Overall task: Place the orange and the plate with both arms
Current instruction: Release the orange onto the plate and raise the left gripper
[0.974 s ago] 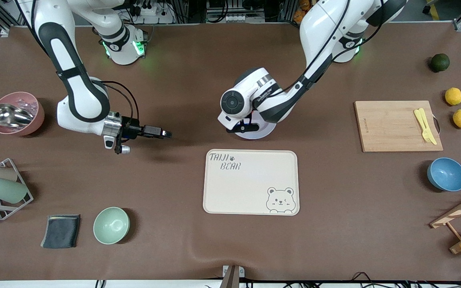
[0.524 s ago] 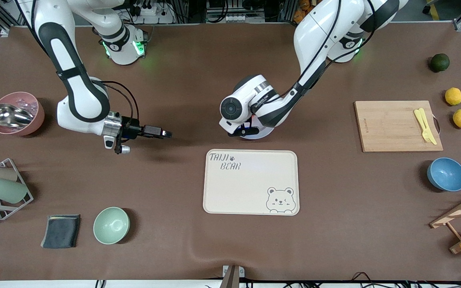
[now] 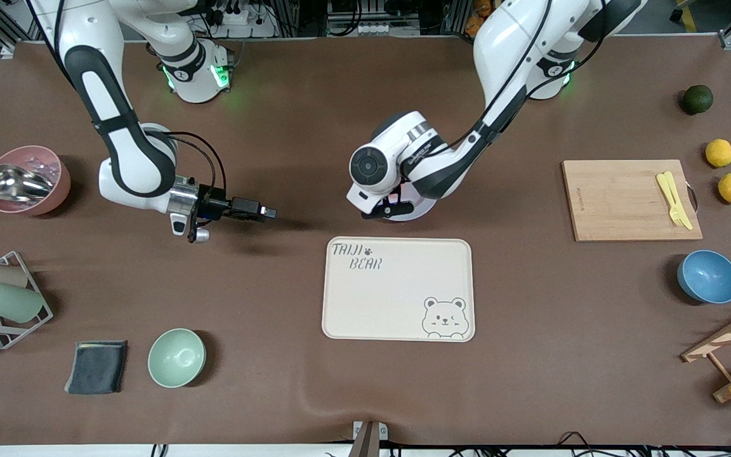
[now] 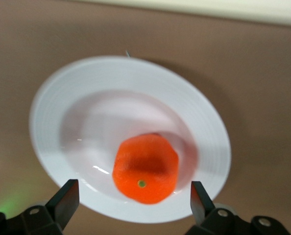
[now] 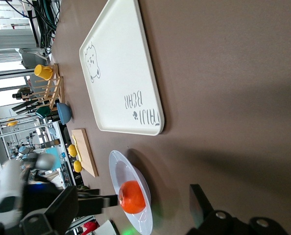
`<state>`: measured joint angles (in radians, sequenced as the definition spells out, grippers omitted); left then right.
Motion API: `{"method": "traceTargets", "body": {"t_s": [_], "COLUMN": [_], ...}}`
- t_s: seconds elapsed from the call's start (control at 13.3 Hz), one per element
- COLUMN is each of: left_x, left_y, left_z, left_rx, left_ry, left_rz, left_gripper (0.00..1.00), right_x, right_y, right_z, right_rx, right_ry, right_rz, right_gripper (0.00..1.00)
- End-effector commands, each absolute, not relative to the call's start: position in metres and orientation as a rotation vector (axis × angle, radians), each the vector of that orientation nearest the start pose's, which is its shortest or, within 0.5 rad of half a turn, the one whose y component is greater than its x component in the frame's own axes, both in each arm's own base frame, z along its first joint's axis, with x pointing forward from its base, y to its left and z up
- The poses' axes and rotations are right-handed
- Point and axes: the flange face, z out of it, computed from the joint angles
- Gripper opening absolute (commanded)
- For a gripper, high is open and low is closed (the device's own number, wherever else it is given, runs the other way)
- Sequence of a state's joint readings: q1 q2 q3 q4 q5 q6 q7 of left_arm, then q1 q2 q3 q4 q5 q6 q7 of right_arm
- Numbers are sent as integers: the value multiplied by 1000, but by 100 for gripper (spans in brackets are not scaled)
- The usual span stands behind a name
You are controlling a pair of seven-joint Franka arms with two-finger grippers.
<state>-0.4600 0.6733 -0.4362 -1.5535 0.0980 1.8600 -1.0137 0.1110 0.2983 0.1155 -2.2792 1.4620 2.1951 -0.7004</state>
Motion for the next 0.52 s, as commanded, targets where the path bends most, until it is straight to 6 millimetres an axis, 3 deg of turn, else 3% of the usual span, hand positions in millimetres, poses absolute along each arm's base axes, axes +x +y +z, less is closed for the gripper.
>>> {"method": "traceTargets", "body": {"t_s": [0.0, 0.22, 0.45], "left_x": [485, 528, 571], "left_y": [-443, -360, -262], "left_z": [331, 383, 421], "left_rx": [-2975, -2958, -2984], "left_ry": [-271, -294, -293], "left_rz": [370, 383, 379], "left_gripper": [100, 100, 100], "right_x": [485, 471, 458], "right_y": [167, 192, 214], "right_z": [214, 207, 204], "right_rx": [-2076, -2076, -2085], "right_ry": [281, 311, 300], "right_rz": [21, -19, 0], "right_gripper": [100, 100, 97]}}
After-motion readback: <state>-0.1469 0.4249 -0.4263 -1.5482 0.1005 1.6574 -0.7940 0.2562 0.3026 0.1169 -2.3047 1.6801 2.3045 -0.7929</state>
